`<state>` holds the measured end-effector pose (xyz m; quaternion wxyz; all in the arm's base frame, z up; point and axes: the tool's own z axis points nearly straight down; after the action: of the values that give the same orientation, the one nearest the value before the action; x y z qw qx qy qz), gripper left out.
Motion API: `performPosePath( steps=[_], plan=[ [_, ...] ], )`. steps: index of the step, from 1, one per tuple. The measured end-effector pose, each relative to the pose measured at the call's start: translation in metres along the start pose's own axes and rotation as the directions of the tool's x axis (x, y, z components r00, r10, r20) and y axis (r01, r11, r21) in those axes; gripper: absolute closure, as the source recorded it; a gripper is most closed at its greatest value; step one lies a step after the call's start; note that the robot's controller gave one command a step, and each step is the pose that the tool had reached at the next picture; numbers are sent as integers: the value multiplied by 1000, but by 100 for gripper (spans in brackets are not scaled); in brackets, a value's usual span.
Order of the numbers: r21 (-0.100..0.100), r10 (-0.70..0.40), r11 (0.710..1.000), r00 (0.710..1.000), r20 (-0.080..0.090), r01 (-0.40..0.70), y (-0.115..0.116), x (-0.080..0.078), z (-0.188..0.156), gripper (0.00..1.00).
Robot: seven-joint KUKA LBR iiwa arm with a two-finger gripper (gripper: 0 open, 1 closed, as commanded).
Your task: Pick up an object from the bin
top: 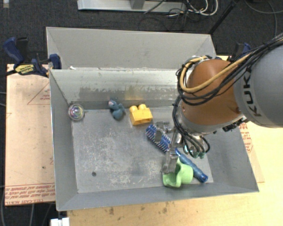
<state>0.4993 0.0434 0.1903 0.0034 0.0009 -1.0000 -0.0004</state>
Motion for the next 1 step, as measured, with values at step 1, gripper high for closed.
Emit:
performPosePath(
  steps=[1],
  plan=[
    [1, -81, 997, 997, 15, 81, -99, 7, 122, 0]
  ],
)
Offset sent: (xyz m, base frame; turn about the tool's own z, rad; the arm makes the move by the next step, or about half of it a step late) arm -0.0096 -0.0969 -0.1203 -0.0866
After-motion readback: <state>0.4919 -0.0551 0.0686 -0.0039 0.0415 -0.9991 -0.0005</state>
